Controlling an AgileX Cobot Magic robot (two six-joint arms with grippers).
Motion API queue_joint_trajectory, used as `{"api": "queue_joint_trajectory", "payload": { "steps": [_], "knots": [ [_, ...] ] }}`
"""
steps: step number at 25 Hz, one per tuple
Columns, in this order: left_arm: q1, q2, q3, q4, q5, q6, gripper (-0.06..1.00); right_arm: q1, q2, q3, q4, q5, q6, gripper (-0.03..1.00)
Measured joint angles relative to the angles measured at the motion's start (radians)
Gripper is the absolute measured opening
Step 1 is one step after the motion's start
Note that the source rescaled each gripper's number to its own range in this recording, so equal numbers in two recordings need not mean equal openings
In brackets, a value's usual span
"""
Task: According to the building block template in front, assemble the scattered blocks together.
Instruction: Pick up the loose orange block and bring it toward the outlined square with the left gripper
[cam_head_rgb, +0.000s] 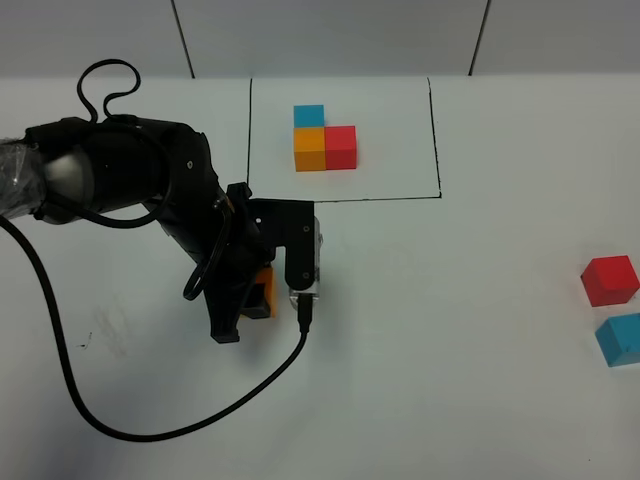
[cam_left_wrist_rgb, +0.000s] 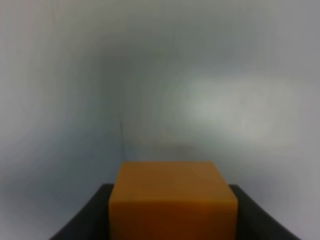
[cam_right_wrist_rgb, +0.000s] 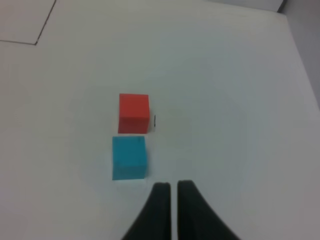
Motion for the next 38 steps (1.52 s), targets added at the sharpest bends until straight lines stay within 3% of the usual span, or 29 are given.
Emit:
{"api": "queue_joint_trajectory", "payload": {
  "steps": [16, 38],
  "knots": [
    [0.001, 0.095, -0.009, -0.012, -0.069, 0.000, 0.54, 0.000, 0.000, 0.000, 0.000, 0.000, 0.000, 0.00],
    [0.001, 0.128, -0.019, -0.047, -0.090, -0.014, 0.54, 0.000, 0.000, 0.000, 0.000, 0.000, 0.000, 0.00]
  ]
}}
